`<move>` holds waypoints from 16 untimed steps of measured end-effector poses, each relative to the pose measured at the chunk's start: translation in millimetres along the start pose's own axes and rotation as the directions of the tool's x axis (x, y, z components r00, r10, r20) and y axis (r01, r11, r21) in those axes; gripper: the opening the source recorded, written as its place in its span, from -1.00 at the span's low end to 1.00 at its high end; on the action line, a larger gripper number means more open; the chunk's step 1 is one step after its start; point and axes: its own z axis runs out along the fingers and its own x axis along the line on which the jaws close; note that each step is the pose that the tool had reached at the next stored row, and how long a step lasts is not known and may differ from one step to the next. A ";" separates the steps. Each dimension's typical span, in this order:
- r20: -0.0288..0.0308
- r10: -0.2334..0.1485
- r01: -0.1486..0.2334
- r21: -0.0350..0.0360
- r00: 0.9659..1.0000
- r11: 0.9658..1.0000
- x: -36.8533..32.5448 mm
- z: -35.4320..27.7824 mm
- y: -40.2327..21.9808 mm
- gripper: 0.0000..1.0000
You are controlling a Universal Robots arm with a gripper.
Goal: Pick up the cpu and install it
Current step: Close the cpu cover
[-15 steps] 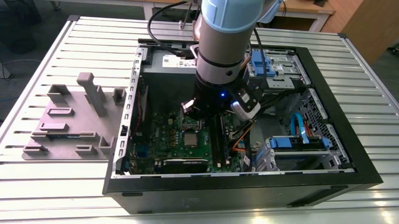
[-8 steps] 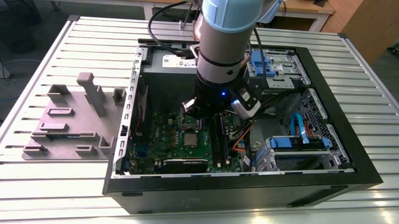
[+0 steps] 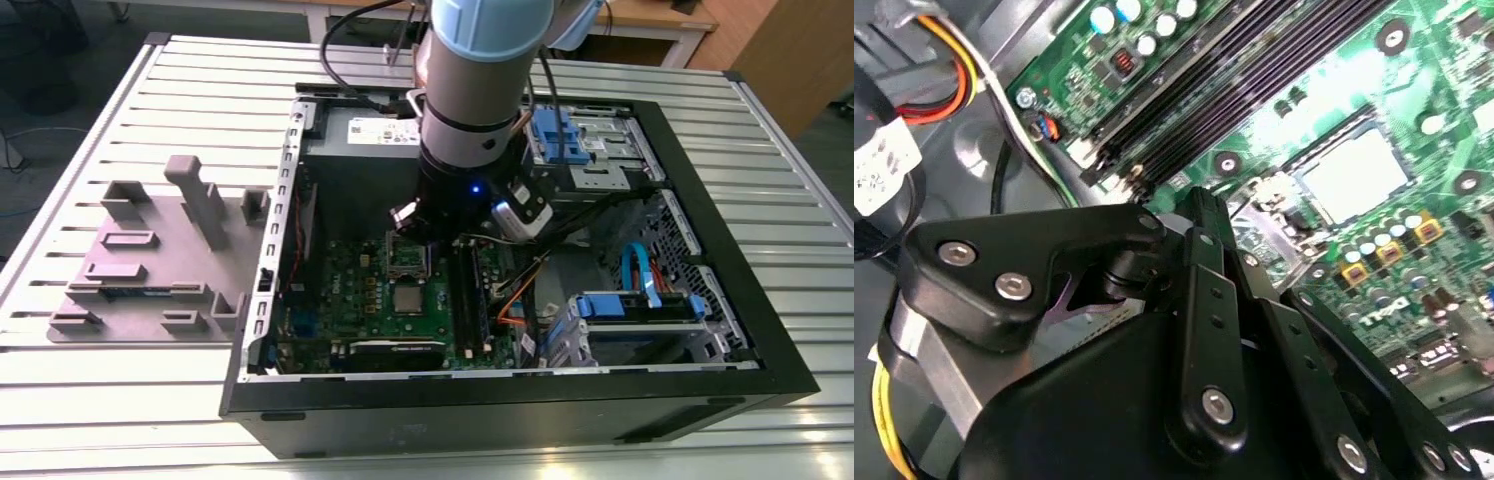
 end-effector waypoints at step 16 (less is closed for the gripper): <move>0.001 -0.002 0.002 0.001 1.000 1.000 2.9 6.4 5.3 -0.79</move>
